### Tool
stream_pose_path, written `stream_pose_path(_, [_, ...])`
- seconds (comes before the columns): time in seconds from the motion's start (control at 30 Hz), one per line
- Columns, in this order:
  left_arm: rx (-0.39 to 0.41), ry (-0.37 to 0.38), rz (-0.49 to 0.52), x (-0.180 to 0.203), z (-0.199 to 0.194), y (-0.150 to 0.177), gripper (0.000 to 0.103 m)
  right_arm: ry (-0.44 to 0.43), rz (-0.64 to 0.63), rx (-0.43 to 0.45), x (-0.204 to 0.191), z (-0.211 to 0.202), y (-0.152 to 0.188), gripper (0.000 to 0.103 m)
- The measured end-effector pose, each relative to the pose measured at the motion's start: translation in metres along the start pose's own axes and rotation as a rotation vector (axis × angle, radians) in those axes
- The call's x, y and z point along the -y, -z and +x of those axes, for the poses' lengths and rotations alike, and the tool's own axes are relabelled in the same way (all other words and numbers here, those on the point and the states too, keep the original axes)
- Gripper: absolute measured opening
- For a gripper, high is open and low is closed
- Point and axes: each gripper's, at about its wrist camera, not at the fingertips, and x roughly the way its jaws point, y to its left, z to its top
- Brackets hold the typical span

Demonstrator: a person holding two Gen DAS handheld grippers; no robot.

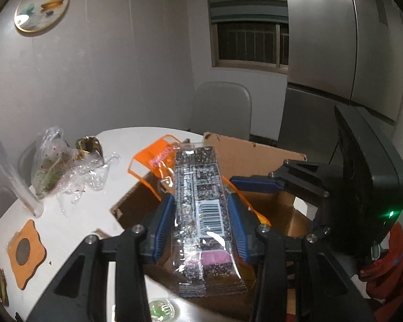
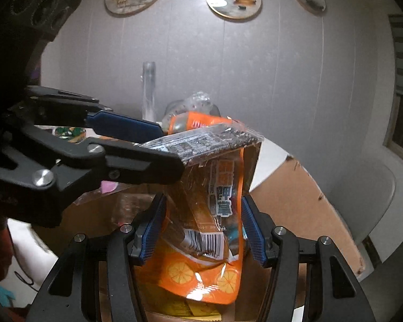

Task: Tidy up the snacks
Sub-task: 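Lift and carry both snacks over the cardboard box with both tools, then lower both snacks into the box and open both tools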

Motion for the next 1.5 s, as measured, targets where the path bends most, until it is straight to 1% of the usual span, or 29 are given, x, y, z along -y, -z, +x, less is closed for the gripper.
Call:
stream_pose_path(0.13, [-0.021, 0.022, 0.01, 0.005, 0.008, 0.001, 0.039, -0.018, 0.007, 0.0, 0.005, 0.001, -0.001, 0.053])
stream_pose_path(0.3, [-0.065, 0.061, 0.013, 0.011, 0.022, 0.008, 0.04, 0.012, -0.027, -0.045, 0.006, 0.009, 0.003, 0.055])
stream_pose_path(0.43, [-0.068, 0.056, 0.025, 0.014, 0.024, 0.011, 0.04, 0.017, -0.028, -0.065, 0.007, 0.009, 0.004, 0.056])
stream_pose_path(0.53, [-0.074, 0.045, 0.041, 0.017, 0.025, 0.013, 0.043, 0.034, -0.056, -0.101, 0.003, 0.012, 0.006, 0.06])
stream_pose_path(0.67, [-0.074, 0.047, 0.055, 0.021, 0.026, 0.016, 0.051, 0.043, -0.065, -0.121, -0.002, 0.018, 0.002, 0.064])
stream_pose_path(0.73, [-0.072, 0.052, 0.051, 0.021, 0.026, 0.016, 0.053, 0.042, -0.064, -0.124, -0.002, 0.018, 0.002, 0.07])
stream_pose_path(0.83, [-0.074, 0.051, 0.05, 0.021, 0.027, 0.016, 0.053, 0.049, -0.057, -0.138, -0.001, 0.016, 0.003, 0.074])
stream_pose_path(0.93, [-0.07, 0.054, 0.046, 0.021, 0.025, 0.016, 0.055, 0.034, -0.045, -0.151, 0.002, 0.015, 0.004, 0.075])
stream_pose_path(1.0, [-0.059, 0.056, 0.041, 0.02, 0.022, 0.015, 0.06, 0.018, -0.038, -0.172, 0.002, 0.015, 0.001, 0.08])
stream_pose_path(1.03, [-0.054, 0.054, 0.038, 0.02, 0.02, 0.015, 0.065, 0.014, -0.038, -0.179, 0.003, 0.014, 0.002, 0.081])
stream_pose_path(1.13, [-0.034, 0.053, 0.024, 0.018, 0.01, 0.014, 0.067, 0.013, -0.039, -0.219, 0.004, 0.009, 0.003, 0.083])
stream_pose_path(1.23, [-0.021, 0.046, 0.013, 0.017, 0.003, 0.014, 0.072, -0.007, -0.04, -0.26, 0.003, 0.002, 0.006, 0.085])
stream_pose_path(1.4, [-0.004, 0.041, 0.011, 0.018, -0.007, 0.015, 0.072, -0.033, -0.015, -0.316, 0.008, -0.002, 0.003, 0.086])
stream_pose_path(1.5, [0.007, 0.047, 0.005, 0.018, -0.014, 0.016, 0.072, -0.016, -0.023, -0.321, 0.01, -0.011, 0.003, 0.087])
